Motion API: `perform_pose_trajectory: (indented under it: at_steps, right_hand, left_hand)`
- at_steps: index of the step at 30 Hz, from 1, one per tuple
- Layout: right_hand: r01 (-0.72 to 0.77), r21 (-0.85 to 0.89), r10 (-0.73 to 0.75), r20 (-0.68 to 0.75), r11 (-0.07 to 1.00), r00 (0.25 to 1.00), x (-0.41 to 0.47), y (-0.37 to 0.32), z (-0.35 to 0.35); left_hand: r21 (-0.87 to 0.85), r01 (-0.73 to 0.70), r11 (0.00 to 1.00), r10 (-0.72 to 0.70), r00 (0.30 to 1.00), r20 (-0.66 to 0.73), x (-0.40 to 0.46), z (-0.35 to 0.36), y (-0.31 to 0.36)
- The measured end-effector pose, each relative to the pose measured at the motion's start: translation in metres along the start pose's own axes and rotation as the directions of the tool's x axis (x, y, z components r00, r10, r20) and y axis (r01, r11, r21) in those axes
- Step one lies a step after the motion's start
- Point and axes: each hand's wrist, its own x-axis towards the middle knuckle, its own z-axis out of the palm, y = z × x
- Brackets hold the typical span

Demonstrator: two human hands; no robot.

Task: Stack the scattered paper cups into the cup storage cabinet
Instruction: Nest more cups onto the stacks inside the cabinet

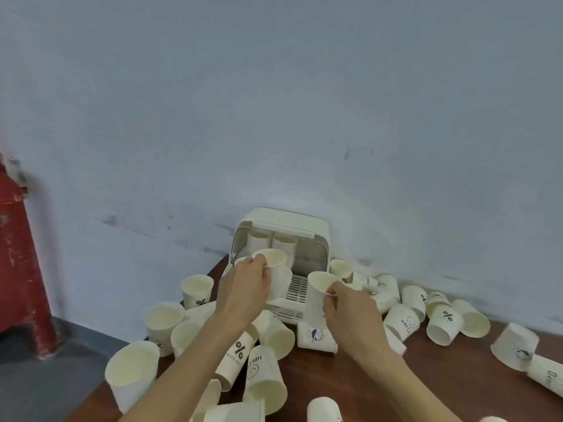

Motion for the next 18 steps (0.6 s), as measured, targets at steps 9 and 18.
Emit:
perform_pose_trajectory:
  at_steps: [9, 18]
  right_hand:
    - [0.046, 0.034, -0.044, -0.046, 0.998, 0.998, 0.065, -0.031, 0.047]
    - [0.066, -0.157, -0.053, 0.085, 0.985, 0.995, 0.101, -0.043, 0.089]
  left_hand:
    - [0.090, 0.144, 0.986, -0.134, 0.985, -0.105, 0.045, 0.030, -0.045]
    - [0.160, 0.147, 0.976, -0.145, 0.989, -0.024, 0.061, 0.058, -0.067]
